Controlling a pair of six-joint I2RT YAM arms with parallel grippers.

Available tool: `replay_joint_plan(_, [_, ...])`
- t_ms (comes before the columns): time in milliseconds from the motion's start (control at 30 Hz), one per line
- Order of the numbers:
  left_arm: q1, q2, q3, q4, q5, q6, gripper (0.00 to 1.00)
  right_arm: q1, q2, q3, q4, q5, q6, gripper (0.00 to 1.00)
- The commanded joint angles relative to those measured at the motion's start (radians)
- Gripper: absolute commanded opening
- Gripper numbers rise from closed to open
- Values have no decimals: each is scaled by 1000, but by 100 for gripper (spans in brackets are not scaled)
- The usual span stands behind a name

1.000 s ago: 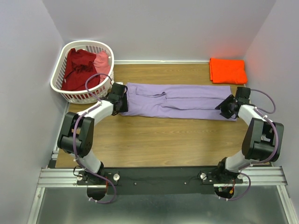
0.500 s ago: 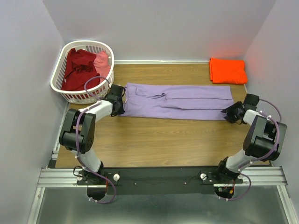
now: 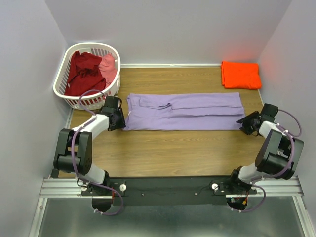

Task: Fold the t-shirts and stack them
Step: Fold the tshirt

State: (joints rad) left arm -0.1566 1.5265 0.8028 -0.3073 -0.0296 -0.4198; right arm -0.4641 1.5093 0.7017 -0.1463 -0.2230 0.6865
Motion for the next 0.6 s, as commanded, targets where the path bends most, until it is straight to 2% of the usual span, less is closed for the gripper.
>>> replay_joint_plan(0, [12, -63, 1, -44, 22, -22, 53, 25, -93, -13, -61, 28, -59, 51])
replay_joint_plan(133, [12, -159, 21, -65, -18, -42, 65, 122, -150, 11, -61, 30, -102, 49])
replay_joint_plan(200, [11, -192, 35, -67, -26, -36, 66, 162, -144, 30, -59, -1, -126, 41])
replay_joint_plan(333, [-24, -245, 49, -70, -20, -30, 66, 316, -83, 103, -43, -79, -168, 34])
replay_joint_plan(567, [-79, -241, 59, -41, 16, -30, 65, 494, 110, 252, 4, -219, -159, 30])
